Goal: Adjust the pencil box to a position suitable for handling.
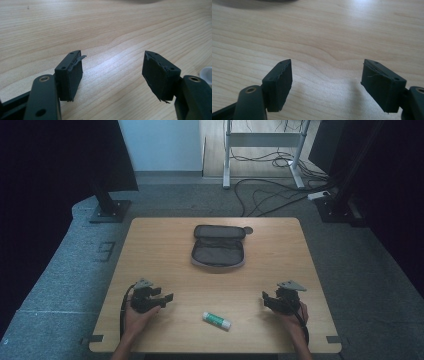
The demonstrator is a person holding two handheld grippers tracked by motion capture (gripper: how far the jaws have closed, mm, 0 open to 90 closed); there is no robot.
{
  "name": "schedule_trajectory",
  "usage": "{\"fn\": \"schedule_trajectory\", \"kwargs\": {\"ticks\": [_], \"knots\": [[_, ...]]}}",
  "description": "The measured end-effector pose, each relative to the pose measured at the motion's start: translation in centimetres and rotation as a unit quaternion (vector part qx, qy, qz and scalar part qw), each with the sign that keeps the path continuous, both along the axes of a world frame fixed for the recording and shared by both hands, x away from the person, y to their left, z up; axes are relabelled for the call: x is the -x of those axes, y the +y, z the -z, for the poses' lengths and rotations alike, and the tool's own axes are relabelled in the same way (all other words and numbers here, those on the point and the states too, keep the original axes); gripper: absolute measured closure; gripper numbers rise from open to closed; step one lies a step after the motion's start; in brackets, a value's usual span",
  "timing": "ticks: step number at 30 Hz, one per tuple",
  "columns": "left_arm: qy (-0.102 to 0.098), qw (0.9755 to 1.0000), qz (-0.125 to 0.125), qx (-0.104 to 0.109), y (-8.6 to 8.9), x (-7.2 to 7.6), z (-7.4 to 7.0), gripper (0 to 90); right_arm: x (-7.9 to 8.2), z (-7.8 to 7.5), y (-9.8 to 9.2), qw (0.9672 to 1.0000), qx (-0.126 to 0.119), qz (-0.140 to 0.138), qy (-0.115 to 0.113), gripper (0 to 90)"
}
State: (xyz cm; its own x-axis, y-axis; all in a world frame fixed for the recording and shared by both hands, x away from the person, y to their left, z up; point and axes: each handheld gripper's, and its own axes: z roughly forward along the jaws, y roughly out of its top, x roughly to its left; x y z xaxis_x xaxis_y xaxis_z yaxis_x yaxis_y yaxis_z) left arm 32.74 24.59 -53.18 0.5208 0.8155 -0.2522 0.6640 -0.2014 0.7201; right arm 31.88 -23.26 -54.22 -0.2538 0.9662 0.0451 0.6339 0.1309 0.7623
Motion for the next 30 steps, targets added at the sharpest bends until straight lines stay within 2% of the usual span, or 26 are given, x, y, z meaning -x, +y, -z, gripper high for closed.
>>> {"fn": "schedule_trajectory", "kwargs": {"ticks": [6, 10, 13, 22, 30], "knots": [[-0.006, 0.9999, 0.001, 0.009, -0.3, -0.2, -0.7, 33.2, -0.7, -0.6, 1.1, 0.9997, 0.017, -0.014, -0.010, 25.6], [-0.005, 0.9999, 0.001, 0.009, -1.1, -0.8, -1.0, 33.2, -0.8, -1.4, 1.5, 0.9995, 0.012, -0.022, -0.021, 27.0], [-0.009, 0.9999, 0.004, 0.010, -1.6, -1.2, -1.4, 33.6, -1.0, -1.7, 1.8, 0.9993, 0.000, -0.029, -0.022, 27.1], [-0.019, 0.9998, -0.004, 0.004, -2.6, -2.8, -2.8, 34.8, -1.7, -3.2, 2.2, 0.9988, -0.012, -0.038, -0.028, 28.0], [-0.019, 0.9998, -0.004, 0.000, -3.0, -4.0, -3.7, 35.0, -2.3, -3.7, 3.5, 0.9979, -0.004, -0.058, -0.027, 28.0]]}}
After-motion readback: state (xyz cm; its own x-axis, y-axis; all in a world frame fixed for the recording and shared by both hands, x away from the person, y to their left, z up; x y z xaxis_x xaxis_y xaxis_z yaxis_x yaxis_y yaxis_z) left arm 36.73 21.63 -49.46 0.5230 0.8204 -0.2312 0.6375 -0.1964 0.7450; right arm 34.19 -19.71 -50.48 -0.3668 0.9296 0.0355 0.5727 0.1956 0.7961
